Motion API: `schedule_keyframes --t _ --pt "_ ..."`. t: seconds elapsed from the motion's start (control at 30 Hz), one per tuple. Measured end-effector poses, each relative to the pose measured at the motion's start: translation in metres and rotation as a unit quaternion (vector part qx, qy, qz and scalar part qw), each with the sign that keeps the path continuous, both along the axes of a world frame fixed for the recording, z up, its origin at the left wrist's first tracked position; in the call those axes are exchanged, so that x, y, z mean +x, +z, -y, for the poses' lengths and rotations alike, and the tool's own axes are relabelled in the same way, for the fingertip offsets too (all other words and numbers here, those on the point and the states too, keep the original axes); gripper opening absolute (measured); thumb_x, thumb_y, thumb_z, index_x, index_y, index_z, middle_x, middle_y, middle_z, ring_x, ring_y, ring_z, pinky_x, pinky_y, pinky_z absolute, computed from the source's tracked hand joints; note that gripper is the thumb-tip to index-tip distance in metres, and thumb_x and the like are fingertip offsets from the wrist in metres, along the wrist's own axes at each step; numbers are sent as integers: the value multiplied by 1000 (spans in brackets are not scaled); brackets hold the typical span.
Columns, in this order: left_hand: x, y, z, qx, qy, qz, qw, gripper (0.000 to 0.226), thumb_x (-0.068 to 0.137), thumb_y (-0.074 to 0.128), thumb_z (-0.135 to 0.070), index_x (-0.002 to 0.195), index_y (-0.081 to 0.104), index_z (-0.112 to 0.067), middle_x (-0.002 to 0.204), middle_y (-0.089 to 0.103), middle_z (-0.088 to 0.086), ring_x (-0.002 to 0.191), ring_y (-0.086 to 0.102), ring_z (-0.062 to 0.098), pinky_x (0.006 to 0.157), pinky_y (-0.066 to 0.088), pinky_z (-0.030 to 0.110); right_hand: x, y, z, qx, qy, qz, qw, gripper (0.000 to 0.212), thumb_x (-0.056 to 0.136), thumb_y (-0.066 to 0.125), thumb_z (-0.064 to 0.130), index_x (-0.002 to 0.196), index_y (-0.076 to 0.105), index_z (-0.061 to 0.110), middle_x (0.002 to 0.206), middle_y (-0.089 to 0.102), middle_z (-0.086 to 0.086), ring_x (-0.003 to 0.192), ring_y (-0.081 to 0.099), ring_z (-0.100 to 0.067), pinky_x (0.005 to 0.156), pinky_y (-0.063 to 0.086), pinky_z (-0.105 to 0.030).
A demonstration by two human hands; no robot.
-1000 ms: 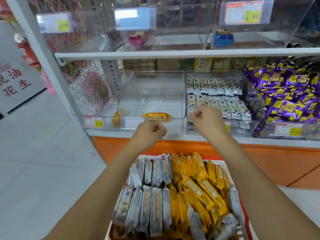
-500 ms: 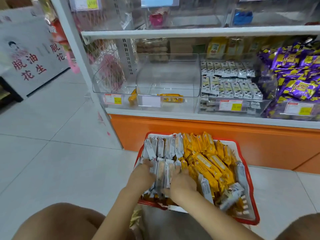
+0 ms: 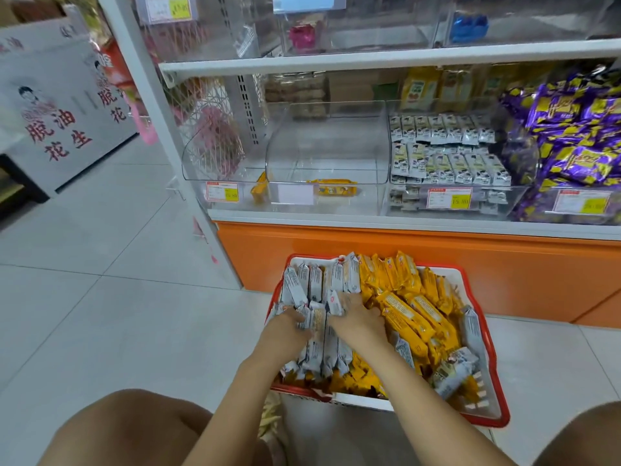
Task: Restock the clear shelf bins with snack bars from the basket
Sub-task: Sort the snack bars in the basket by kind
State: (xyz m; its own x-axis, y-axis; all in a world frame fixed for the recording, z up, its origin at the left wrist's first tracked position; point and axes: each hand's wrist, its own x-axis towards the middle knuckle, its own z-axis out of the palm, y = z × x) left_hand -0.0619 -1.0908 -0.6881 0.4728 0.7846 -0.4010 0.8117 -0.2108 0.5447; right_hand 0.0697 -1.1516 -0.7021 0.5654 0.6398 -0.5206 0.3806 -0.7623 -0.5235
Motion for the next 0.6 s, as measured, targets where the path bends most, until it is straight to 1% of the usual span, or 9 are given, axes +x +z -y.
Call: schedule_keyframes --t 0.07,0.17,0.2,0.27,0.33,0.37,0.43,0.5,0.6 --pt "3 3 -1 13 6 -5 1000 47 95 53 -28 137 45 -10 133 53 8 116 53 22 92 42 24 9 2 1 29 -27 -69 997 64 87 52 47 143 25 35 140 35 -15 124 39 -35 98 42 -40" --pt "11 10 -2 20 74 103 992 26 94 56 -28 118 56 -17 101 54 -6 100 53 21 76 43 20 21 15 7 111 -91 -220 965 53 89 52 34 139 34 33 136 44 -5 111 49 -25 76 52 -35" --pt "15 12 -4 -25 116 162 980 31 93 58 -28 122 56 -15 109 55 -6 105 53 22 84 45 23 24 22 11 141 -119 -290 939 48 90 54 28 137 40 28 129 50 -6 103 52 -23 68 51 -31" --pt "22 17 -7 -173 177 270 930 47 91 61 -29 132 51 -7 128 57 6 112 56 22 97 45 33 35 38 21 205 -171 -454 850 41 88 58 20 128 52 19 109 62 -10 90 56 -23 67 49 -30" --pt "31 24 -7 -301 169 352 870 47 89 62 -30 125 56 -1 125 61 19 111 59 28 98 47 37 46 50 31 239 -185 -583 754 42 81 62 22 121 59 13 102 67 -13 86 59 -25 71 50 -32" --pt "36 27 -7 -343 163 389 839 45 88 60 -29 121 59 1 122 62 21 112 59 32 98 48 39 50 56 35 243 -177 -612 731 45 78 62 23 121 60 10 102 67 -15 84 60 -25 70 51 -32" --pt "48 34 -6 -381 155 448 793 45 86 57 -25 120 58 5 121 62 23 114 58 34 96 50 40 57 63 41 249 -158 -623 725 48 79 60 25 124 58 7 104 67 -17 80 63 -27 66 54 -32" --pt "61 39 -6 -386 152 477 775 49 85 57 -22 125 55 7 120 63 22 110 60 32 89 54 37 63 69 46 274 -135 -600 739 43 85 55 24 126 56 10 110 68 -18 84 67 -31 67 57 -33" --pt "80 50 -6 -378 151 495 768 44 81 61 -17 121 58 3 113 66 17 95 66 22 72 56 28 71 78 52 317 -114 -503 796 26 95 51 25 120 58 20 117 66 -12 95 69 -32 79 57 -38"
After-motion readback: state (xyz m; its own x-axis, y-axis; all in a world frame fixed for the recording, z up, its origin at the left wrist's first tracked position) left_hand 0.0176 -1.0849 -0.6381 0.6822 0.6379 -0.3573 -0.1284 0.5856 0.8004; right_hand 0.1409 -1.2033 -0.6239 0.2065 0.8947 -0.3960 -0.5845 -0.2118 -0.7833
